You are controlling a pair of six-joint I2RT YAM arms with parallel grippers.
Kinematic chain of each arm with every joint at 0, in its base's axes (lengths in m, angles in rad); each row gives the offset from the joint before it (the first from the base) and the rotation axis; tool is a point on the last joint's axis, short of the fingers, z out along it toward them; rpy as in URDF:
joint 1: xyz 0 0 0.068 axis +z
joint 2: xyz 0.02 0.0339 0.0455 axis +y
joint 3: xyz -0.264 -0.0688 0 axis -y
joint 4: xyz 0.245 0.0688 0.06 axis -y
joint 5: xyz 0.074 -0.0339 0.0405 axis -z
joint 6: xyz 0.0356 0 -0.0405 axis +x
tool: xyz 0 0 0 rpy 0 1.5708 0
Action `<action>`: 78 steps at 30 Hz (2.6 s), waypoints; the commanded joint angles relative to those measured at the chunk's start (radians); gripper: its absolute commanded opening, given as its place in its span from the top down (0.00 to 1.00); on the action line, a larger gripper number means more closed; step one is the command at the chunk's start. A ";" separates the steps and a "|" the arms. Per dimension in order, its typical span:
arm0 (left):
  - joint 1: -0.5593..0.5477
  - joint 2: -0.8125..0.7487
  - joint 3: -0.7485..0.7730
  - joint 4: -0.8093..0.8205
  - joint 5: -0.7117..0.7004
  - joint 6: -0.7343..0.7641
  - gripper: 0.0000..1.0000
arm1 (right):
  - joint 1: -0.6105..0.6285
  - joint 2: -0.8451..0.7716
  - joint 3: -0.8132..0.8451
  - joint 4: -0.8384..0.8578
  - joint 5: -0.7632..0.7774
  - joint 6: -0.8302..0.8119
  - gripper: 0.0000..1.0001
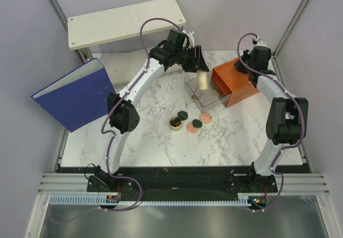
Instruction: Organize the makeup
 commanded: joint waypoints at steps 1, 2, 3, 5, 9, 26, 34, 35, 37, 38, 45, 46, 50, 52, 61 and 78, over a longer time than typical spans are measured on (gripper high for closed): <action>-0.007 0.008 0.020 0.112 0.057 -0.046 0.92 | 0.004 0.122 -0.100 -0.408 0.024 -0.049 1.00; -0.011 0.017 0.020 0.112 0.053 -0.051 0.88 | 0.003 0.122 -0.100 -0.407 0.024 -0.050 1.00; -0.012 0.025 0.020 0.118 0.054 -0.054 0.87 | 0.003 0.122 -0.100 -0.407 0.024 -0.050 1.00; -0.014 0.039 0.020 0.127 0.059 -0.061 0.86 | 0.003 0.125 -0.100 -0.408 0.022 -0.050 1.00; -0.021 0.069 0.018 0.133 0.080 -0.052 0.85 | 0.003 0.125 -0.100 -0.410 0.024 -0.049 1.00; -0.078 0.069 -0.031 0.083 0.074 0.104 0.45 | 0.003 0.133 -0.097 -0.408 0.028 -0.042 1.00; -0.077 0.053 -0.028 0.060 0.085 0.135 0.25 | 0.003 0.133 -0.096 -0.410 0.027 -0.042 1.00; -0.075 0.050 -0.027 0.060 0.080 0.137 0.25 | 0.003 0.133 -0.096 -0.408 0.027 -0.041 1.00; -0.077 0.036 -0.020 0.060 0.077 0.146 0.24 | 0.004 0.134 -0.094 -0.410 0.025 -0.042 1.00; -0.075 0.031 -0.016 0.060 0.067 0.147 0.24 | 0.003 0.134 -0.094 -0.410 0.024 -0.042 1.00; -0.049 -0.001 -0.007 0.099 0.027 0.100 0.27 | 0.003 0.136 -0.091 -0.410 0.024 -0.042 1.00; -0.043 -0.007 -0.010 0.101 0.016 0.095 0.32 | 0.003 0.134 -0.091 -0.410 0.024 -0.045 1.00; 0.011 -0.097 -0.085 0.099 -0.010 0.089 0.48 | 0.004 0.131 -0.096 -0.410 0.025 -0.047 1.00; 0.032 -0.139 -0.156 0.099 0.002 0.086 0.61 | 0.003 0.130 -0.096 -0.410 0.027 -0.047 1.00; 0.118 -0.311 -0.566 0.099 0.103 0.041 0.98 | 0.003 0.137 -0.091 -0.410 0.027 -0.045 1.00; 0.062 -0.075 -0.446 0.095 0.189 0.015 0.98 | 0.003 0.139 -0.094 -0.408 0.021 -0.042 1.00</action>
